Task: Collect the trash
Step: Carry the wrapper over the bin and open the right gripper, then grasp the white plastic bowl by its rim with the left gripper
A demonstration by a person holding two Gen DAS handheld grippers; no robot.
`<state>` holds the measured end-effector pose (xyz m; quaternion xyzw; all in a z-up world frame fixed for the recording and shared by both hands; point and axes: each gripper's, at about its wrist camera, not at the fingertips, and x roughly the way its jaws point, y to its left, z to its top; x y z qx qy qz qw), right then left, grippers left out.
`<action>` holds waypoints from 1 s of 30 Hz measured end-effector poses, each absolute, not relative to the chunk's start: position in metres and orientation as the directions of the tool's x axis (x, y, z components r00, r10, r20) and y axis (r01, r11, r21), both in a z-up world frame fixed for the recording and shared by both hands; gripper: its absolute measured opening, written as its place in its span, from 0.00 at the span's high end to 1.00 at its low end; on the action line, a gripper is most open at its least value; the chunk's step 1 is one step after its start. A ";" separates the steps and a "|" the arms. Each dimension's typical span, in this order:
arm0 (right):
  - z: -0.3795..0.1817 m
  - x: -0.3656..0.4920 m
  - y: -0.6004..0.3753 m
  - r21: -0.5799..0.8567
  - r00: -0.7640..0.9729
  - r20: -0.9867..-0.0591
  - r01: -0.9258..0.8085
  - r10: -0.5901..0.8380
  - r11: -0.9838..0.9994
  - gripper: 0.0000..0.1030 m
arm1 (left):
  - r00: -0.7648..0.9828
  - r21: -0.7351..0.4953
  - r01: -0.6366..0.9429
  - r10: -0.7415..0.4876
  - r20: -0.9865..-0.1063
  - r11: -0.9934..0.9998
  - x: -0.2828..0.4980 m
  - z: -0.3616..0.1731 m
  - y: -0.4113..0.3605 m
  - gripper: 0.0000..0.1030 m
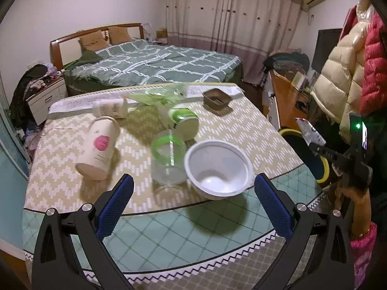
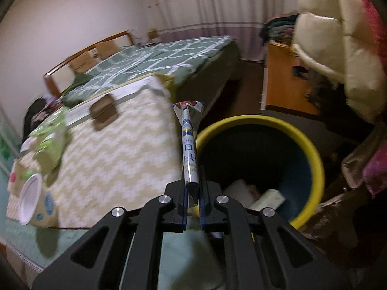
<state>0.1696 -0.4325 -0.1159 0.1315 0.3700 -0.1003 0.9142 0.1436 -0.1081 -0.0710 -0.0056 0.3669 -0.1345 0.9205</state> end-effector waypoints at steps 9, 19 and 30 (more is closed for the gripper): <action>-0.126 0.177 -0.460 0.160 0.669 -0.727 0.383 -0.153 0.910 0.92 | 0.658 -0.101 0.297 -0.281 -0.699 0.949 0.145 -0.082 -0.133 0.05; -0.128 0.178 -0.464 0.142 0.648 -0.738 0.418 -0.185 0.897 0.67 | 0.622 -0.112 0.308 -0.289 -0.728 0.945 0.152 -0.099 -0.137 0.05; -0.128 0.179 -0.462 0.143 0.651 -0.737 0.415 -0.183 0.899 0.66 | 0.624 -0.039 0.325 -0.246 -0.742 0.945 0.163 -0.120 -0.154 0.05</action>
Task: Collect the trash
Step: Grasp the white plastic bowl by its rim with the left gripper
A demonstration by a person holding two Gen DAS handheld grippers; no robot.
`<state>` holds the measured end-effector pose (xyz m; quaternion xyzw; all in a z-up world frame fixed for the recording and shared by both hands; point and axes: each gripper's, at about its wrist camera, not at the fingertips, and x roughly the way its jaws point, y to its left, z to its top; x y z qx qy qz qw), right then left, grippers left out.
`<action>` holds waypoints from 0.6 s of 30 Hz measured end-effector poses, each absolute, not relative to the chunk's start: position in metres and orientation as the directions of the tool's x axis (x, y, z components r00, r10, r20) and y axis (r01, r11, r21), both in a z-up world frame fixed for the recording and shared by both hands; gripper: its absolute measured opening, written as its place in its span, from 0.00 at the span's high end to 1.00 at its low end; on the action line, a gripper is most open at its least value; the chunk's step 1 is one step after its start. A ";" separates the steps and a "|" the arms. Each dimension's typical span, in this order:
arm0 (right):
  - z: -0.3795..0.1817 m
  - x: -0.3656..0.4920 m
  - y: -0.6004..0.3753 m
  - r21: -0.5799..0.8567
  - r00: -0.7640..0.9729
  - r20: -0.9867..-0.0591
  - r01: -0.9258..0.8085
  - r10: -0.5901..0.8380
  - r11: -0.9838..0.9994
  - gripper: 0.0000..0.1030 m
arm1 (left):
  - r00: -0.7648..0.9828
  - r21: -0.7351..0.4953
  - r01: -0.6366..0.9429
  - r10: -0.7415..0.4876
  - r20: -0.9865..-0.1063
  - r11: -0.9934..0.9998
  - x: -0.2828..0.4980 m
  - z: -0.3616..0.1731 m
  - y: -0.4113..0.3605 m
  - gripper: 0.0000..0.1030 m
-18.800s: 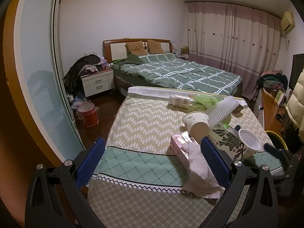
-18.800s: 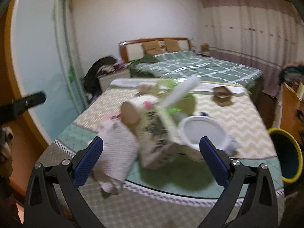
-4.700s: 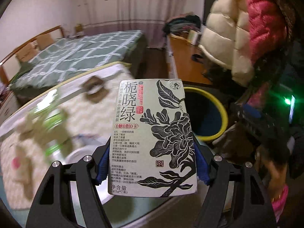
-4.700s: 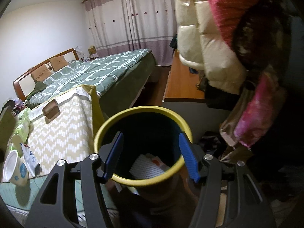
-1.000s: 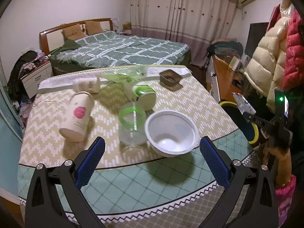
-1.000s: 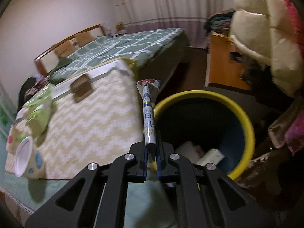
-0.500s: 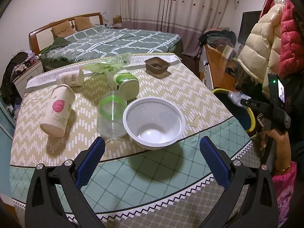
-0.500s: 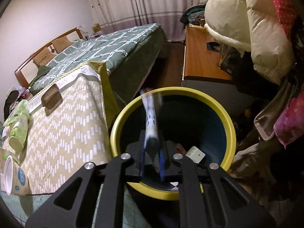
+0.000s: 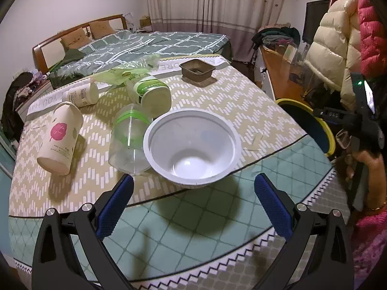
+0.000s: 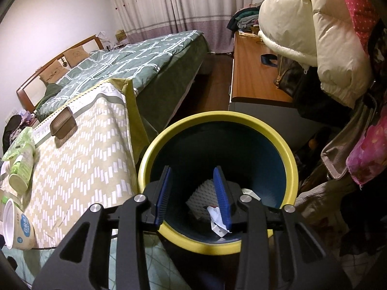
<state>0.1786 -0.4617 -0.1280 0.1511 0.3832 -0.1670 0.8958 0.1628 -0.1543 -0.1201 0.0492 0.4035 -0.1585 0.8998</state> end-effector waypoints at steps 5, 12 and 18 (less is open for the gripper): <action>-0.128 0.179 -0.462 0.150 0.656 -0.733 0.411 -0.177 0.899 0.66 | 0.635 -0.009 0.316 -0.218 -0.741 0.949 0.175 -0.128 -0.162 0.05; -0.128 0.179 -0.462 0.157 0.661 -0.731 0.404 -0.169 0.901 0.66 | 0.649 0.010 0.309 -0.203 -0.733 0.951 0.185 -0.133 -0.169 0.09; -0.128 0.179 -0.461 0.161 0.662 -0.731 0.404 -0.166 0.900 0.66 | 0.653 0.013 0.314 -0.207 -0.728 0.949 0.191 -0.134 -0.172 0.14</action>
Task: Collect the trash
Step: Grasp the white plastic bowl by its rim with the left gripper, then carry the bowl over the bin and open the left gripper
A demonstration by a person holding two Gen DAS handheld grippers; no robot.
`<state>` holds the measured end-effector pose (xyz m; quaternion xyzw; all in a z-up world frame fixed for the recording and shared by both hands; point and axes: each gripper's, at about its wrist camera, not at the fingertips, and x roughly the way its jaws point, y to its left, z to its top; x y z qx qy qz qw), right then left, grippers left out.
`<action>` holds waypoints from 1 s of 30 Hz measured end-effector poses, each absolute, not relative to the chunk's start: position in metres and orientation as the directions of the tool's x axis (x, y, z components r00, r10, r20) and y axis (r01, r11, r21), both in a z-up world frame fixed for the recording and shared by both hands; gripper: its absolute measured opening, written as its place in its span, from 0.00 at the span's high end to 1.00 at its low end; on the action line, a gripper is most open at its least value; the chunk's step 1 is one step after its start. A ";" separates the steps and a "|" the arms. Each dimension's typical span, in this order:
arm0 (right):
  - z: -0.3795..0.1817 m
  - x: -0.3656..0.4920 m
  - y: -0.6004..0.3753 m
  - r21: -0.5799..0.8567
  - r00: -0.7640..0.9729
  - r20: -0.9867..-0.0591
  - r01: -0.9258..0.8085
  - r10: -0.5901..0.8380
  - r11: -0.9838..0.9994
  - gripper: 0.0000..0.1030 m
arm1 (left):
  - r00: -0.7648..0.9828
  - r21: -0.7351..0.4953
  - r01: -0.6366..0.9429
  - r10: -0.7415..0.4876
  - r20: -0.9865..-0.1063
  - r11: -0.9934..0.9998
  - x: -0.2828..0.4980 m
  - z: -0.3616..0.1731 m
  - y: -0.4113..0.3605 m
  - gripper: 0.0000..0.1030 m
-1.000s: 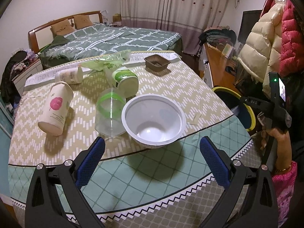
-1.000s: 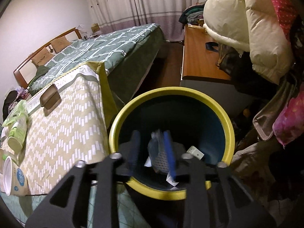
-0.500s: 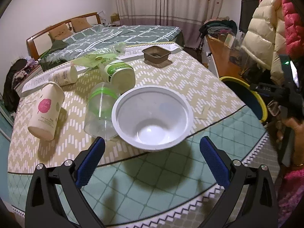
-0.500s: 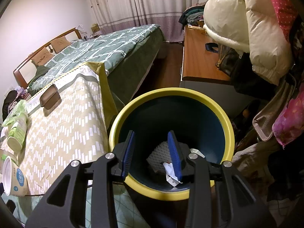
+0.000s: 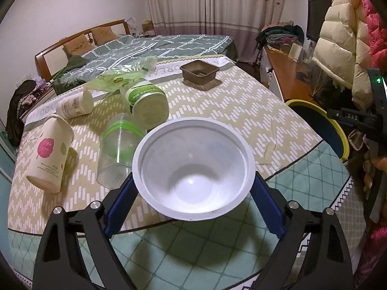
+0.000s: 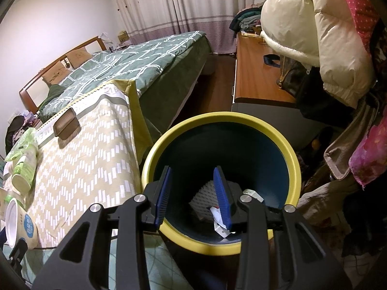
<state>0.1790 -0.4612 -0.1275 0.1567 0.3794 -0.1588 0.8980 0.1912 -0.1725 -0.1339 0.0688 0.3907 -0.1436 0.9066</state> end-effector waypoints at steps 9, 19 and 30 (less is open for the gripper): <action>-0.127 0.179 -0.461 0.166 0.667 -0.727 0.404 -0.165 0.900 0.66 | 0.647 0.003 0.330 -0.224 -0.729 0.944 0.196 -0.135 -0.176 0.22; -0.121 0.168 -0.463 0.178 0.692 -0.702 0.401 -0.170 0.899 0.66 | 0.640 -0.039 0.409 -0.317 -0.700 0.912 0.172 -0.105 -0.190 0.22; -0.105 0.131 -0.497 0.155 0.708 -0.666 0.441 -0.236 0.884 0.66 | 0.584 -0.030 0.534 -0.395 -0.709 0.845 0.183 -0.093 -0.266 0.22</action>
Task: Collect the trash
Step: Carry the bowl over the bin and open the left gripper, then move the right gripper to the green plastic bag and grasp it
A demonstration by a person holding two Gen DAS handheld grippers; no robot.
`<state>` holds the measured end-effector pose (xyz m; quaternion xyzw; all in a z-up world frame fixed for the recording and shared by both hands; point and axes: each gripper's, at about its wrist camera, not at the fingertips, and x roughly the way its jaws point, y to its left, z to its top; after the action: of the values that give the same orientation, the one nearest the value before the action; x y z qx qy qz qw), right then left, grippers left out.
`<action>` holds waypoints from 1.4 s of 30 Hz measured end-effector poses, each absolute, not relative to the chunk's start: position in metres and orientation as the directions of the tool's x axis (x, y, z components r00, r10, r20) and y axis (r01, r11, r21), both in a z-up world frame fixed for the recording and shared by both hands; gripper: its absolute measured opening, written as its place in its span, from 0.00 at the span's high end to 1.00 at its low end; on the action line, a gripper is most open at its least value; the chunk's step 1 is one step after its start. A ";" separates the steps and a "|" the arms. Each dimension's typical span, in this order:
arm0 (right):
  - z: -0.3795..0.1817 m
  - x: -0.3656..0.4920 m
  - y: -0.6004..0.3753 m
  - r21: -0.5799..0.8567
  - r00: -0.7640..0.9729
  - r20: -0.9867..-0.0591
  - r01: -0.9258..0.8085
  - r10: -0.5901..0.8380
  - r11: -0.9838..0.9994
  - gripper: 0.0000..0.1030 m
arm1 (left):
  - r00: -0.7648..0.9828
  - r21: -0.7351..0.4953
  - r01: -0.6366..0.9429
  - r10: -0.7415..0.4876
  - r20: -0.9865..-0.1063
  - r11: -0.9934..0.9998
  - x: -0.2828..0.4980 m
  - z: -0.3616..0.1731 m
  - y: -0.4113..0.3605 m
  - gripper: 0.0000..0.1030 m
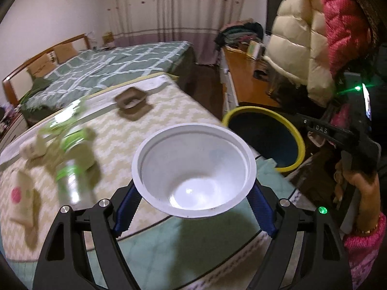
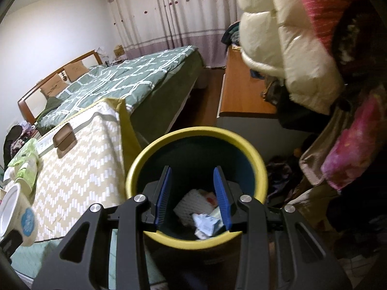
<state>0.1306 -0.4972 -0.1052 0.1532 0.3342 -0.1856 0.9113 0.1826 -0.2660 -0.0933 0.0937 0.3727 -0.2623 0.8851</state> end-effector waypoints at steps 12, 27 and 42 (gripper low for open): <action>-0.106 0.093 -0.537 0.143 0.694 -0.665 0.481 -0.276 0.865 0.66 | 0.496 0.023 0.684 -0.442 -0.747 0.729 0.221 -0.097 -0.410 0.22; -0.116 0.074 -0.558 0.144 0.675 -0.679 0.509 -0.289 0.849 0.55 | 0.407 -0.014 0.698 -0.413 -0.815 0.716 0.269 -0.138 -0.505 0.15; -0.115 0.107 -0.505 0.129 0.696 -0.687 0.398 -0.208 0.908 0.54 | 0.557 -0.093 0.537 -0.436 -0.707 0.838 0.210 -0.073 -0.325 0.06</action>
<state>0.1071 -0.5046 -0.1149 0.1349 0.3525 -0.1663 0.9110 0.2105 -0.3249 -0.0727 0.0666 0.3808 -0.2764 0.8799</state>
